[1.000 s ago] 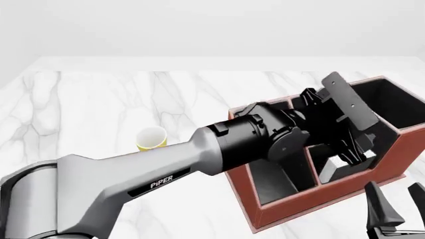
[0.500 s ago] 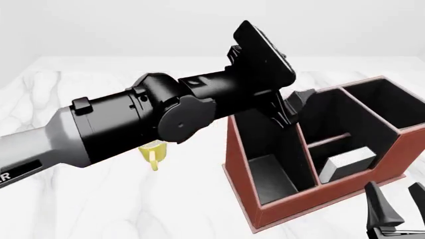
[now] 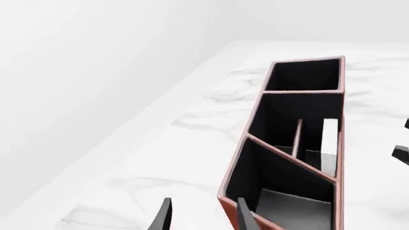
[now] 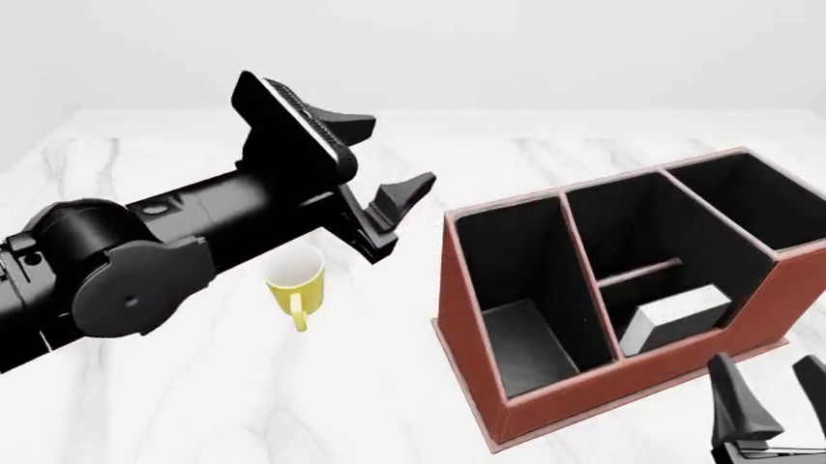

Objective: Pick up the book and place it in the back compartment of the caddy.

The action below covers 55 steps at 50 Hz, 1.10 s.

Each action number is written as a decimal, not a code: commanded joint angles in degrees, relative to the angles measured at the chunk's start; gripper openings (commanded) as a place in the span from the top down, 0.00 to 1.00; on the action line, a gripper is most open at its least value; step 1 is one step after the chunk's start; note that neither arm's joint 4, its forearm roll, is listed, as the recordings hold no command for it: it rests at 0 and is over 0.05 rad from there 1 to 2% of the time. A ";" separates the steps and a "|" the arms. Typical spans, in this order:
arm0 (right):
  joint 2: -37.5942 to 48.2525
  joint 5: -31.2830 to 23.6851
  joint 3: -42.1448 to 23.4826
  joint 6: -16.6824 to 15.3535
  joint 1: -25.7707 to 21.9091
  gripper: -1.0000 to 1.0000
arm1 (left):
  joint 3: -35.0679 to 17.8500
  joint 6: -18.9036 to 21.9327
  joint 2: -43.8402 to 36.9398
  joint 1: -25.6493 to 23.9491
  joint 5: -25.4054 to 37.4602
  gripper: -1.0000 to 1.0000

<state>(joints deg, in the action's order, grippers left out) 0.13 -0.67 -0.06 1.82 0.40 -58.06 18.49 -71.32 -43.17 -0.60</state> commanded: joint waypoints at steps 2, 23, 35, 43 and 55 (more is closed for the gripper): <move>3.39 1.24 -0.05 0.83 -1.11 0.00 | 9.51 -2.14 5.72 4.24 -3.41 0.00; 10.83 -6.46 -25.73 -5.89 -12.07 0.00 | 14.16 -5.78 5.07 8.19 -9.18 0.00; 8.87 -17.73 -42.94 -9.26 -17.26 0.00 | 14.87 -6.50 6.14 8.21 -8.94 0.00; 7.23 -26.38 -50.65 -10.53 -19.12 0.00 | 16.76 -6.69 5.90 8.71 -10.67 0.00; 4.29 -39.75 -67.91 -4.78 -18.14 0.00 | 18.12 -7.44 6.55 8.83 -11.74 0.00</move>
<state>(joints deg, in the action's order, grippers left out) 6.60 -30.47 -55.91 -4.22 -17.89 -41.26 11.55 -65.30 -34.50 -11.41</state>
